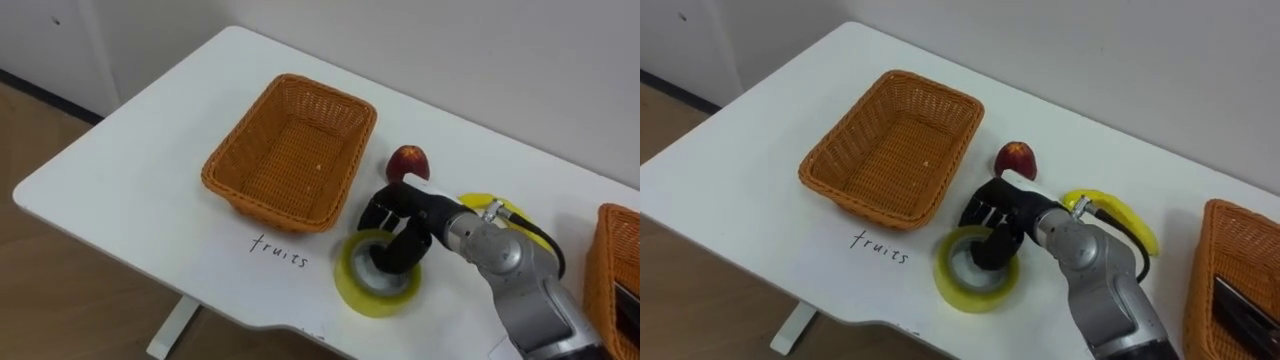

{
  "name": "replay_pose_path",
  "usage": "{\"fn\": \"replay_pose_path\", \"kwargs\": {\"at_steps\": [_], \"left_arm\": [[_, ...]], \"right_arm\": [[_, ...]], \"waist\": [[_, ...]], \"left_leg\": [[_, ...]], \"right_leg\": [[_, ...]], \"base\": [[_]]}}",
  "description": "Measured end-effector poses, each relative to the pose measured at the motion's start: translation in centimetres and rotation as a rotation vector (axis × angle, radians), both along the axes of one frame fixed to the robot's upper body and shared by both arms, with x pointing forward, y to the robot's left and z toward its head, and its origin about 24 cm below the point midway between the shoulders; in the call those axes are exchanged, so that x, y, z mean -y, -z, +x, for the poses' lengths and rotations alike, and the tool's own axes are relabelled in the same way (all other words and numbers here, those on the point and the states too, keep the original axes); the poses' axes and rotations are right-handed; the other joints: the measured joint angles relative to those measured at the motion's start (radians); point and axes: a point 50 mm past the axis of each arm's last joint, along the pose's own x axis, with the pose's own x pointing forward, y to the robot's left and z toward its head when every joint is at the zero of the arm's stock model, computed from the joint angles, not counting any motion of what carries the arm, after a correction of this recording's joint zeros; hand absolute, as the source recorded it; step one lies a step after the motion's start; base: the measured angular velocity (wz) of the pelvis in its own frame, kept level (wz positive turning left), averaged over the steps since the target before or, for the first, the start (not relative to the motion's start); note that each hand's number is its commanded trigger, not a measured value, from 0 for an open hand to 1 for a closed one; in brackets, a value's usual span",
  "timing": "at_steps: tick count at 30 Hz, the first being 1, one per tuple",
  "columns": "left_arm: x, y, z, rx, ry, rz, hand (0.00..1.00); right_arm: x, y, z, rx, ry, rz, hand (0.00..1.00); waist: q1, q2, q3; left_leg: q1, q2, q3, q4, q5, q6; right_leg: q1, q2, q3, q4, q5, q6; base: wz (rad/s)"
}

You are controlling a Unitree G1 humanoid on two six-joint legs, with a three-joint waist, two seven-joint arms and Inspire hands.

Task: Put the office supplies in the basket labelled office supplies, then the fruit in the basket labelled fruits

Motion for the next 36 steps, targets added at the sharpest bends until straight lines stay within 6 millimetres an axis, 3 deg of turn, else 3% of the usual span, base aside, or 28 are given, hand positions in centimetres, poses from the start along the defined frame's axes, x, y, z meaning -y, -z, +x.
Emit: {"fn": "replay_pose_path", "kwargs": {"at_steps": [5,13,20,23,25,36], "left_arm": [[-0.1,0.0,-0.1,-0.001,-0.005,0.005,0.0],[-0.3,0.0,-0.5,0.02,-0.034,0.029,0.0],[-0.3,0.1,-1.3,0.038,-0.082,0.02,0.0],[-0.4,0.1,-2.0,0.031,-0.082,0.024,0.0],[-0.4,0.1,-2.0,0.037,-0.083,0.027,0.0],[-0.2,0.2,-2.3,0.042,-0.084,0.016,0.0]], "right_arm": [[0.0,-0.1,0.0,0.002,-0.001,0.002,1.0],[0.1,-0.8,0.0,0.035,0.0,0.008,1.0],[4.0,-3.8,0.5,0.192,0.144,0.057,1.0],[4.9,-4.8,0.6,0.246,0.173,0.047,1.0],[5.2,-5.0,0.6,0.256,0.183,0.035,1.0],[5.8,-5.5,0.6,0.295,0.215,0.003,1.0]], "waist": [[-0.001,-0.001,-0.0001],[-0.06,-0.001,0.0018],[-0.088,0.021,0.0066],[-0.113,0.035,-0.002],[-0.124,0.034,-0.0044],[-0.137,0.021,-0.0089]], "left_leg": [[0.0,0.0,0.0,0.0,0.0,0.0],[0.003,0.0,0.004,-0.002,0.0,0.0],[0.018,0.001,0.032,-0.01,0.0,0.001],[0.024,0.001,0.038,-0.02,0.003,0.0],[0.025,0.001,0.039,-0.023,0.006,-0.001],[0.029,0.001,0.042,-0.024,0.008,-0.001]], "right_leg": [[0.0,0.0,0.001,0.0,0.0,0.0],[0.001,0.0,0.002,-0.001,0.0,0.0],[0.001,0.002,0.044,-0.001,0.0,0.0],[0.0,0.003,0.052,-0.001,0.0,0.001],[-0.001,0.002,0.051,-0.001,0.0,0.001],[0.001,0.002,0.053,0.0,0.0,0.001]], "base": [[0.0],[0.0],[-0.12],[-0.09],[-0.02],[0.0]]}}
